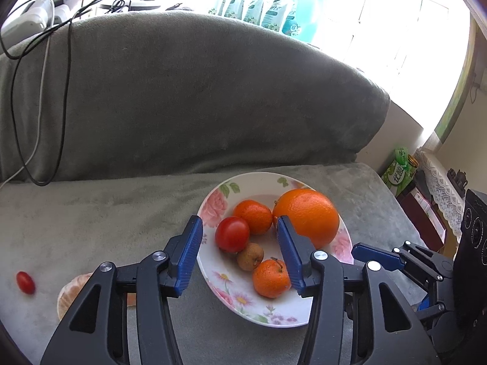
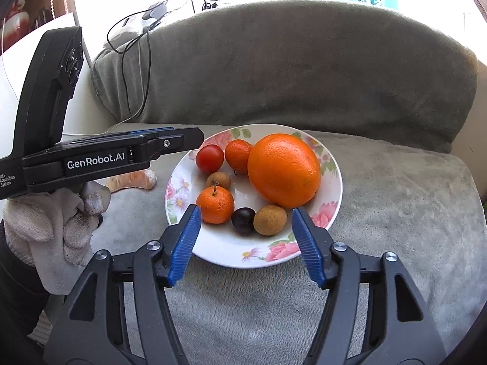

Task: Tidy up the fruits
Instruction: 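Open both tools to release the tomato and kiwi onto the plate, then move both tools from the plate toward the wrapped pomelo segment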

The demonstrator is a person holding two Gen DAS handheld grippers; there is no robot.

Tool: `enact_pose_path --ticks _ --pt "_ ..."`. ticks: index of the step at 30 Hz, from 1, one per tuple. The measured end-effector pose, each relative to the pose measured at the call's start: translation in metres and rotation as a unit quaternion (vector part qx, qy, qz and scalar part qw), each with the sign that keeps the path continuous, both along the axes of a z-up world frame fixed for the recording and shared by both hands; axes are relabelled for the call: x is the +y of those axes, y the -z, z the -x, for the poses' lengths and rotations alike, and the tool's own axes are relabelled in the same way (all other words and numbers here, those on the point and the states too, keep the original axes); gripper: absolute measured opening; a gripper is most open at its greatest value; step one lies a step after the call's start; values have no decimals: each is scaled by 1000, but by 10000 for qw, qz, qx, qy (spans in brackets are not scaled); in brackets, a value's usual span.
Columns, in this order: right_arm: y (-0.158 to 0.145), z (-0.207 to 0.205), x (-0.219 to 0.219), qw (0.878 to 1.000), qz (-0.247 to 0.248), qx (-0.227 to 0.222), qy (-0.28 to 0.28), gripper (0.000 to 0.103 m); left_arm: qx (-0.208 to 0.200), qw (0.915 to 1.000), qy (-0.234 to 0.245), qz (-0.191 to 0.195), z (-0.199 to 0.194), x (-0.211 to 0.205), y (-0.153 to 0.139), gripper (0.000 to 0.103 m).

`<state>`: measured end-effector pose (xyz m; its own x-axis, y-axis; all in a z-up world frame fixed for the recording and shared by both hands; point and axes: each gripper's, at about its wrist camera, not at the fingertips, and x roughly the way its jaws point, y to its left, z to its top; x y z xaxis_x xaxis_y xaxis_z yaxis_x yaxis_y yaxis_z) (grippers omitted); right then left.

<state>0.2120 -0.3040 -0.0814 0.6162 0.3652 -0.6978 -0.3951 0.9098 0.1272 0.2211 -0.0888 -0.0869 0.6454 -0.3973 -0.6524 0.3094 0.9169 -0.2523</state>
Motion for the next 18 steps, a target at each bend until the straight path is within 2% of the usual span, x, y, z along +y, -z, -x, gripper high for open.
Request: enact_pose_path --ticks 1,3,5,8,9,11,18 --pt "-1 1 1 10000 18 -9 -13 66 -13 10000 -10 15 1 0 -1 60" --pt "-1 2 2 10000 57 -31 -37 78 -37 10000 -37 47 2 1 -2 67" --pt "-3 4 4 9999 76 -80 -60 85 -53 10000 -43 64 3 1 -4 71" --pt "-5 7 6 9998 99 -123 -89 91 -63 9999 -81 -2 5 1 -6 74" --pt "-5 7 7 9998 97 -136 -108 93 -51 9999 -98 -22 5 1 -6 77" --pt "-7 9 9 9997 103 -156 -137 94 -78 9999 -115 -9 6 2 -8 80" --pt "-11 13 15 9994 138 -215 -252 94 -166 9998 -125 -40 14 5 -14 80"
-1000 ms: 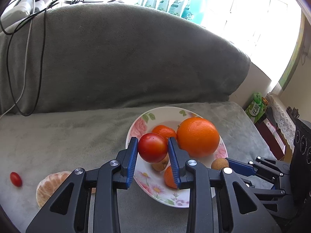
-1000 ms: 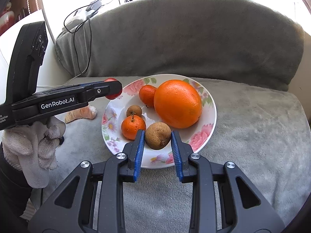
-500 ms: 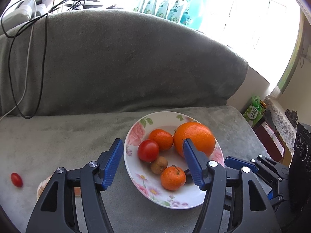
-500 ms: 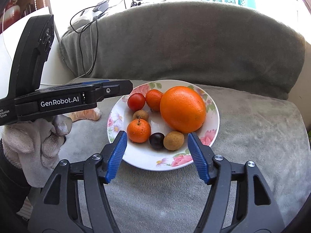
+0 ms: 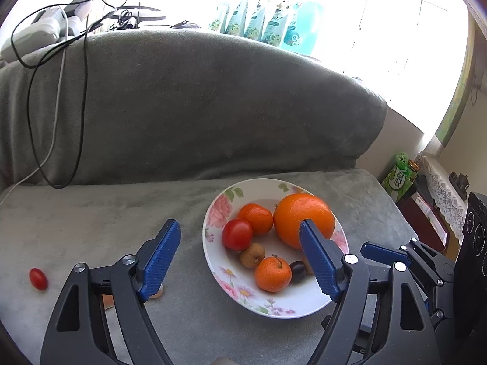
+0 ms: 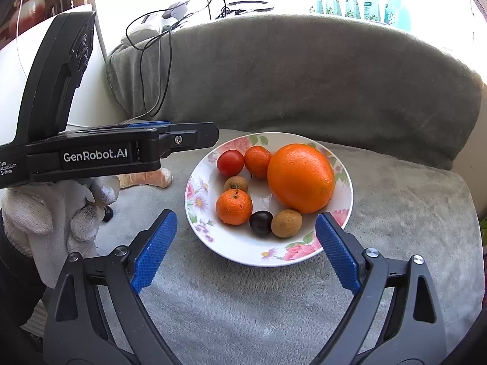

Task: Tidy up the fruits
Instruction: 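Move both tools from the plate toward the wrapped pomelo segment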

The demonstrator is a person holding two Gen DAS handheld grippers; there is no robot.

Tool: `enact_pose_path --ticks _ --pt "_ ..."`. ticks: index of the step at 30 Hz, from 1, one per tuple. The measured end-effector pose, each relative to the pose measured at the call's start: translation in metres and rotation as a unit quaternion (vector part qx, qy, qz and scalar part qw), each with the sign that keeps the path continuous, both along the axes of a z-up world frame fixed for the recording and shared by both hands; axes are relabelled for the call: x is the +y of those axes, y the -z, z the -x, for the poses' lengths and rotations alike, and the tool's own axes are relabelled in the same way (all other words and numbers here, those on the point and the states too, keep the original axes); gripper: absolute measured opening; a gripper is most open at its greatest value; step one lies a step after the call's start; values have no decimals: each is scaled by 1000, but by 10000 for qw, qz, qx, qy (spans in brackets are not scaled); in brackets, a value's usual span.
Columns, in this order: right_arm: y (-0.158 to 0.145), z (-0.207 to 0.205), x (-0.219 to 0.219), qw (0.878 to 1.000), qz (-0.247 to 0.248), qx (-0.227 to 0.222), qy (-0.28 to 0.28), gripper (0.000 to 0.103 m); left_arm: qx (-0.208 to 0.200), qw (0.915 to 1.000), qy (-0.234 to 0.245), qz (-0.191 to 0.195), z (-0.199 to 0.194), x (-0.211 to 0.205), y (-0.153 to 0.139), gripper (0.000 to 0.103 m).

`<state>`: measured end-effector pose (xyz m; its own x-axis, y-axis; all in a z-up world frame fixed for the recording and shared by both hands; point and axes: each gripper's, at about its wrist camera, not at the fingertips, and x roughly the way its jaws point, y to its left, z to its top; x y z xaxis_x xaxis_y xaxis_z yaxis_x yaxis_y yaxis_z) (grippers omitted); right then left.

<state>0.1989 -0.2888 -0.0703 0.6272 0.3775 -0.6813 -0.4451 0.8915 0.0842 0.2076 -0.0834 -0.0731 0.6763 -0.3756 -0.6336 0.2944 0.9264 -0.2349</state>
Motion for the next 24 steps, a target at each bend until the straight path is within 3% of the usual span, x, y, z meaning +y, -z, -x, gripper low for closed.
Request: enact_pose_path --ticks 24 --pt "-21 6 27 9995 71 -209 -237 94 -317 9989 -333 68 26 47 -21 80"
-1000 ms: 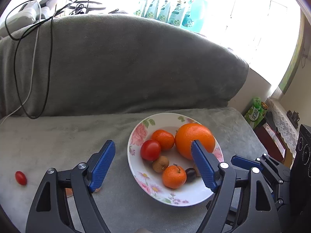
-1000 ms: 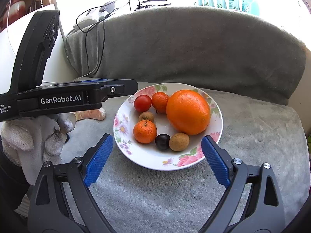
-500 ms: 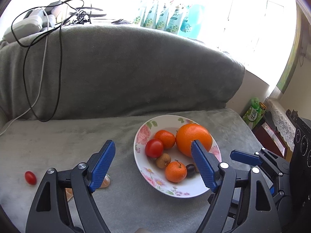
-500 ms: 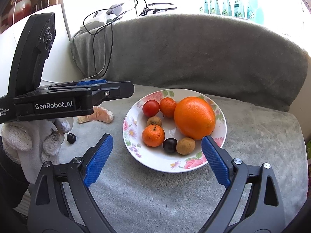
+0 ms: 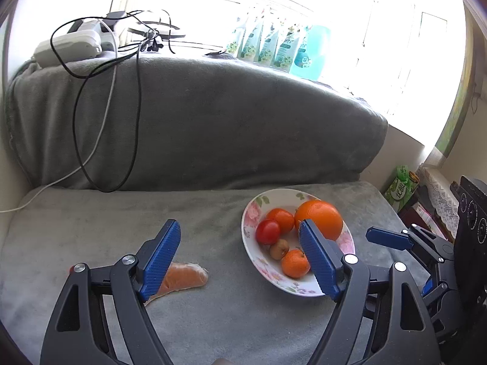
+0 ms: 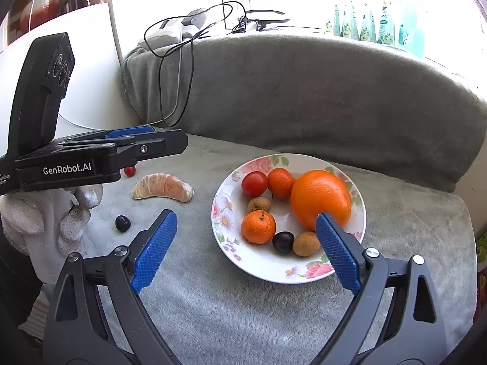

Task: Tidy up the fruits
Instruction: 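Move both tools from the plate toward the wrapped pomelo segment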

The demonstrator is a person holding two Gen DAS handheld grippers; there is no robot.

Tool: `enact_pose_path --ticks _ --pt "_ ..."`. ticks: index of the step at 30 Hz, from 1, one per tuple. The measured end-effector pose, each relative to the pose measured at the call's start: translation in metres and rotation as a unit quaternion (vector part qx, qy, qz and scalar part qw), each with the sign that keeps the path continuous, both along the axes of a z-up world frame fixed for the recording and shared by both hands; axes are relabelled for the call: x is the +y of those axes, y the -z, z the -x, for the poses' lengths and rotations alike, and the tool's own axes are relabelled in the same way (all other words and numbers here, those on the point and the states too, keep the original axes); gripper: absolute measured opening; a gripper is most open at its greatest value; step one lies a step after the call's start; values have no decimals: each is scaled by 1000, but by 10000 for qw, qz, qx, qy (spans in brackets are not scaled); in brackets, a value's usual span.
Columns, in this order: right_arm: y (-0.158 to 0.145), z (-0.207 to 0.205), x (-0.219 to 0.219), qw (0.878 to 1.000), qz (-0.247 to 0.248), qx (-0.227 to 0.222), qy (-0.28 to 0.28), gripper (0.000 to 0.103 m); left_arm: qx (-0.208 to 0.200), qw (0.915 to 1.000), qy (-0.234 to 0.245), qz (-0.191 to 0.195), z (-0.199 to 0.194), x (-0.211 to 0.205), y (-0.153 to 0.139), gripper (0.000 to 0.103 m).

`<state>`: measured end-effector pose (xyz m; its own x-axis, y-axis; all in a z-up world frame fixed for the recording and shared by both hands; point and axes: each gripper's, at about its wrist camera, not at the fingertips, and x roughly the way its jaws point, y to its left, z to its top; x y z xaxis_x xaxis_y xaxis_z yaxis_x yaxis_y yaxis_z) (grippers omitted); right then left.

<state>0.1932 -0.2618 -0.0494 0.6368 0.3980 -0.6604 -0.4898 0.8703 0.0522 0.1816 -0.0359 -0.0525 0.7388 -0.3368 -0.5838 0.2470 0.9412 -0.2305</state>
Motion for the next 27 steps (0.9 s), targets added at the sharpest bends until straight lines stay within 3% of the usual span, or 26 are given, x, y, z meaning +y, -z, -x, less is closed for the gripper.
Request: enact_pose_path --ticks 11,20,27 --pt "-5 -5 29 9986 210 -175 -451 94 -1 9990 -445 -3 10 56 3 80" --pt "0 -20 58 9946 434 -61 -940 94 323 9982 -487 -146 24 89 26 79" --pt "9 -32 84 9865 651 131 -1497 91 603 9972 -446 -55 29 101 44 62"
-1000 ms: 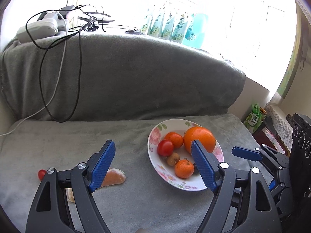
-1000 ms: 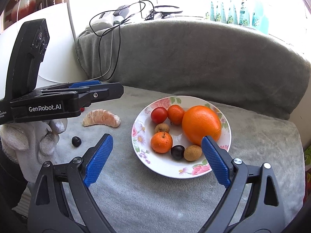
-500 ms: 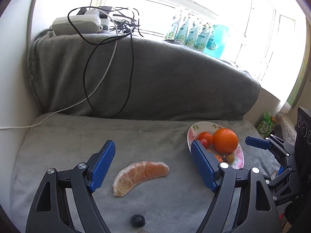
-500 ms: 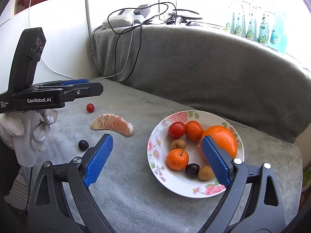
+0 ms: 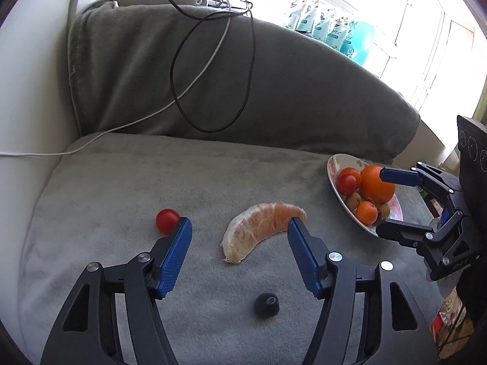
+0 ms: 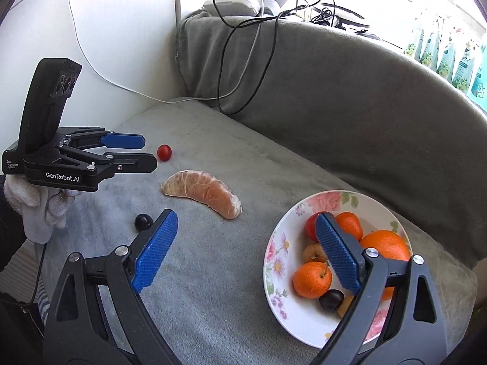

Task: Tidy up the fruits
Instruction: 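Move both tools from the plate toward the wrapped pomelo segment, then grasp one end of the wrapped pomelo with the left tool while the right tool grasps the other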

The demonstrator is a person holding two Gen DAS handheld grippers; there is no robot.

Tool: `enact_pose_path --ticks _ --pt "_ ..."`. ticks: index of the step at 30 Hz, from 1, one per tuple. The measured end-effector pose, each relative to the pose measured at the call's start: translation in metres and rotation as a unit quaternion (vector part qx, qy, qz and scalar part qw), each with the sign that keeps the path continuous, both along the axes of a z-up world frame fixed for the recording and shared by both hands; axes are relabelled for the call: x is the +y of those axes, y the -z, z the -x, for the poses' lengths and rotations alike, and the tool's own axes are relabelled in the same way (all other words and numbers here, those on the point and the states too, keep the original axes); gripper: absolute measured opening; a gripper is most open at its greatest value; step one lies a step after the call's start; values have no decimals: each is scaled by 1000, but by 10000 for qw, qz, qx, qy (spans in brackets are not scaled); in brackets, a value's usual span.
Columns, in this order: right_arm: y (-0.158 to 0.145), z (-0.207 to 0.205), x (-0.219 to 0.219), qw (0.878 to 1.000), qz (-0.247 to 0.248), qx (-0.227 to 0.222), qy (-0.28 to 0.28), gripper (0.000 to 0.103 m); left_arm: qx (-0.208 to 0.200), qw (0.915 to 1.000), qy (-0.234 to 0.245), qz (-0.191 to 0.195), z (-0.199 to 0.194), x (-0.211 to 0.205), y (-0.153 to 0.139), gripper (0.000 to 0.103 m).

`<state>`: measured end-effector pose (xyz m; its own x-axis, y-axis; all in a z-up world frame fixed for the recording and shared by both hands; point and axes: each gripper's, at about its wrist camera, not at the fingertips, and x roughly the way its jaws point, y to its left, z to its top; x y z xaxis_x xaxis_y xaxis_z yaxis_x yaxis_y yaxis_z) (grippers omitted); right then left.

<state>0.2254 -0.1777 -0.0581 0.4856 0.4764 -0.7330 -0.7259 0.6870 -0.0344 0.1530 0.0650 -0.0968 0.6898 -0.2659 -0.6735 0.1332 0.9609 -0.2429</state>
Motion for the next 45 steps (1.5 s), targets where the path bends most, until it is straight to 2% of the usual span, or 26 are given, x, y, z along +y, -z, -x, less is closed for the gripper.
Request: enact_pose_path --ticks 3,6,9,13,15,20,23,35,39,45 --pt "5 -8 10 9996 107 167 -214 82 79 9998 129 -99 -1 -3 6 56" --pt "13 -13 20 9984 254 297 -411 78 168 9994 240 -209 -2 -7 12 50" --pt "21 -20 30 9965 382 445 -597 71 252 9989 294 -271 -3 -7 18 47" --pt "33 -29 43 9941 586 582 -709 67 341 9983 342 -312 -6 -9 24 45" --pt "38 -32 49 9924 685 636 -795 61 372 9981 369 -322 -8 -9 26 43" --pt "46 -40 59 9907 796 683 -872 60 467 9971 445 -413 -11 -11 32 42" --pt "51 -44 64 9890 896 719 -930 54 506 9965 477 -470 -14 -12 34 39" --pt "65 -51 80 9816 1306 767 -1166 54 626 9944 581 -615 -25 -20 45 35" --pt "69 -54 83 9797 1380 822 -1203 49 645 9941 596 -642 -30 -20 47 34" --pt "72 -57 87 9770 1463 876 -1278 48 654 9931 642 -734 -38 -27 50 34"
